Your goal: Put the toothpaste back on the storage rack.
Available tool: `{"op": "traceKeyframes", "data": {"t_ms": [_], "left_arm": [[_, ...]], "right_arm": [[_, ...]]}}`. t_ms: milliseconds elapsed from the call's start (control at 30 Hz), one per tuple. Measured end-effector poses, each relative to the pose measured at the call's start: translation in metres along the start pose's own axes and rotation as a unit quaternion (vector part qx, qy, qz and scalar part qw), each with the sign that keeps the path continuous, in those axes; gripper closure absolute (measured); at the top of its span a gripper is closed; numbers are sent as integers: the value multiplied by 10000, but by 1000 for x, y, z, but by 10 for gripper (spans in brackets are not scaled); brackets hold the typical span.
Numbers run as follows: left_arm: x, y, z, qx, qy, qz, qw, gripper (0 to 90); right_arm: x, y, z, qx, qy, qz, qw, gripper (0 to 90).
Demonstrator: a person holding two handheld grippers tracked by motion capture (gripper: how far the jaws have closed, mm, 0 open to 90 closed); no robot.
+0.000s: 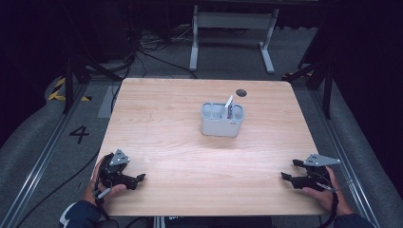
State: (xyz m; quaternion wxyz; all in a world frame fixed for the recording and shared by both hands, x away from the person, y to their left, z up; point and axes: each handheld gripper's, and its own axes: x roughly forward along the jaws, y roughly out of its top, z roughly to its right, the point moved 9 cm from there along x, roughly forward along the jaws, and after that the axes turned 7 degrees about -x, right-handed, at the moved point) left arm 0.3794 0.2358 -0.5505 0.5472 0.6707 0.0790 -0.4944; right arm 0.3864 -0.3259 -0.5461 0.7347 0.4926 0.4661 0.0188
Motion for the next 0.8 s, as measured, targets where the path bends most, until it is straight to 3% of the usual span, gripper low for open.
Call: {"op": "traceKeyframes", "data": {"t_ms": [800], "left_arm": [[1,0,0,-16,4,-12,10000,4]], "right_arm": [[-1,-1,2,-72,21,9,10000,220]]}}
